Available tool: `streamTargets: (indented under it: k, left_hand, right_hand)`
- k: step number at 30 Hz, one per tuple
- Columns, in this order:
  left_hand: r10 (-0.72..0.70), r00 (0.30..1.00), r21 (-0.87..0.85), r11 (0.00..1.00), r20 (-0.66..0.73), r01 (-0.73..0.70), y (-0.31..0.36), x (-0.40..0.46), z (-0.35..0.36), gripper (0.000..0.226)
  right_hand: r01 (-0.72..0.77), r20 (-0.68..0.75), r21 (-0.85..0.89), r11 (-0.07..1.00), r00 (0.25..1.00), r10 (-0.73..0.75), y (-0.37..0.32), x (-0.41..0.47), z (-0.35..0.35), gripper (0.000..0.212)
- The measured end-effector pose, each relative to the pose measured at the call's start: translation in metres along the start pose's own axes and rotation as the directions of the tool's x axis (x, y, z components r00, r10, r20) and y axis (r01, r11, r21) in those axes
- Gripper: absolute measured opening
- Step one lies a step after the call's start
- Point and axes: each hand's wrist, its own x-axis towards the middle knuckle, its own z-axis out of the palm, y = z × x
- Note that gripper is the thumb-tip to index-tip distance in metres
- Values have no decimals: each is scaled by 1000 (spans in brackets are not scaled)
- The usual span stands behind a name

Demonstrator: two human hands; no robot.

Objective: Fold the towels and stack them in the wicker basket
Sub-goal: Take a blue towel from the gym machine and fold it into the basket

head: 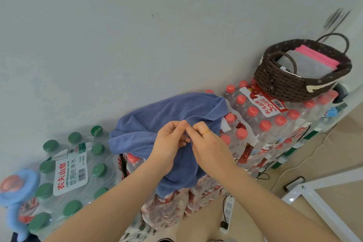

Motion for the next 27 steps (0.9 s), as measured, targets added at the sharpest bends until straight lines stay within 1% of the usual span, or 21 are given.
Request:
streamTargets:
  k: [1,3,5,7,9,10,11,12,13,15,17,18,20,22,24,25,26,27]
  left_hand:
    - [10,1000,-34,999,26,-9,3,1,0,22]
    - [26,997,-125,992,79,-16,10,2,3,25]
    - [40,995,-185,982,95,-22,19,3,9,25]
    - [68,995,-200,978,72,-52,30,5,17,26]
    - [110,993,-250,964,43,-96,45,9,26,26]
    - [134,990,-295,948,35,-118,55,12,30,26]
    - [166,986,-351,925,30,-145,66,15,34,26]
    - [201,979,-416,892,23,-174,78,18,36,26]
    - [235,972,-485,851,10,-201,89,21,38,26]
    - [292,956,-604,757,-28,-249,112,27,38,23]
    - [325,943,-704,652,-76,-281,132,29,37,20]
    - [333,937,-747,596,-103,-294,140,29,36,19]
    - [353,922,-806,492,-160,-328,153,26,32,19]
    - [379,899,-832,407,-221,-376,161,21,26,21]
    - [397,875,-838,346,-277,-422,163,15,19,21]
    - [395,868,-835,329,-302,-441,162,12,16,20]
    - [384,862,-826,324,-329,-460,159,10,14,20]
    - [369,858,-813,329,-358,-481,154,8,12,19]
  right_hand:
    - [-20,13,67,998,1000,19,0,-1,-1,37]
    - [-138,37,252,958,990,133,-2,-1,-7,31]
    - [-252,109,348,903,968,228,0,0,-12,33]
    - [-291,116,277,916,956,268,10,6,-18,39]
    - [-295,96,149,944,954,284,22,16,-27,42]
    - [-312,113,97,945,947,301,29,20,-33,38]
    - [-323,128,58,945,941,314,35,24,-39,28]
    - [-333,129,29,942,936,327,41,28,-45,15]
    - [-346,119,18,938,932,342,46,33,-52,8]
    - [-376,72,29,926,925,374,57,45,-66,10]
    - [-398,17,50,916,917,398,69,57,-79,7]
    - [-413,0,54,909,911,413,76,62,-84,10]
    - [-461,-9,81,884,886,463,89,69,-92,15]
    - [-507,0,124,853,860,511,99,69,-99,14]
    - [-557,24,246,793,822,570,107,68,-103,10]
    - [-587,65,363,723,790,609,110,68,-106,11]
    - [-616,133,501,608,749,649,112,70,-109,14]
    - [-623,214,635,457,710,670,112,72,-113,16]
